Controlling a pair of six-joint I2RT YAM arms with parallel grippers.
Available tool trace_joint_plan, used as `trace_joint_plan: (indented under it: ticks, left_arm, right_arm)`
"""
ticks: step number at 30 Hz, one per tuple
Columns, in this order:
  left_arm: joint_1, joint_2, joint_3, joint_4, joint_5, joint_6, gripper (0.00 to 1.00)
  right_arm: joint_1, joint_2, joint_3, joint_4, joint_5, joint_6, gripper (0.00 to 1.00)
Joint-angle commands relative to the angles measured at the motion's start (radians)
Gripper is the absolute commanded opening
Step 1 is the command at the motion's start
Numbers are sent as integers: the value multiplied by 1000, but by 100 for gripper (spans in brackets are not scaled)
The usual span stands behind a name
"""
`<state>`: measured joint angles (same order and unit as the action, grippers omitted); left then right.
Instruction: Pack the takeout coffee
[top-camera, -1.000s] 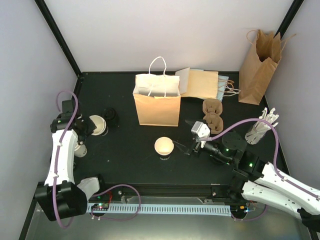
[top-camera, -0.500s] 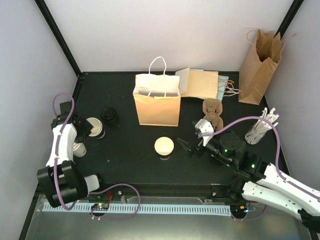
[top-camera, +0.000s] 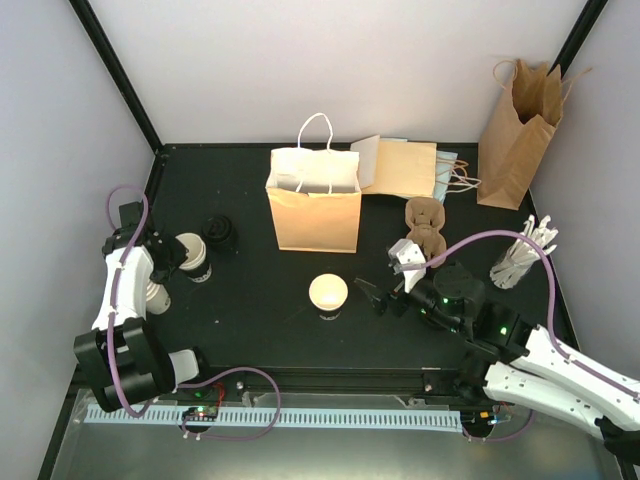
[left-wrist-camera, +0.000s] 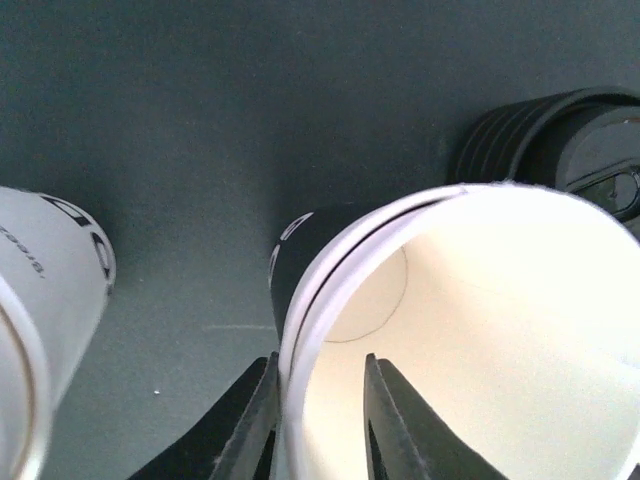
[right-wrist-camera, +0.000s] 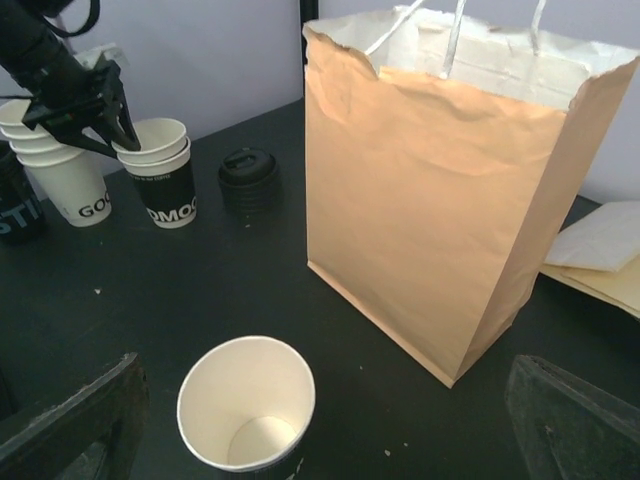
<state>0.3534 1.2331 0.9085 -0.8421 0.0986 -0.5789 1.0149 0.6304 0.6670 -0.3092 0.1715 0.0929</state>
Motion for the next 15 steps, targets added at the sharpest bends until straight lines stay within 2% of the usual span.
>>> trace_joint_plan:
  ticks: [1, 10, 15]
  left_arm:
    - [9, -17, 19, -5, 30, -2, 31]
    - [7, -80, 80, -67, 47, 10, 59]
    - [7, -105, 122, -107, 60, 11, 66]
  right_arm:
    - [4, 12, 13, -29, 35, 20, 100]
    - [4, 37, 42, -70, 46, 33, 100]
    - [3, 58, 67, -109, 66, 58, 100]
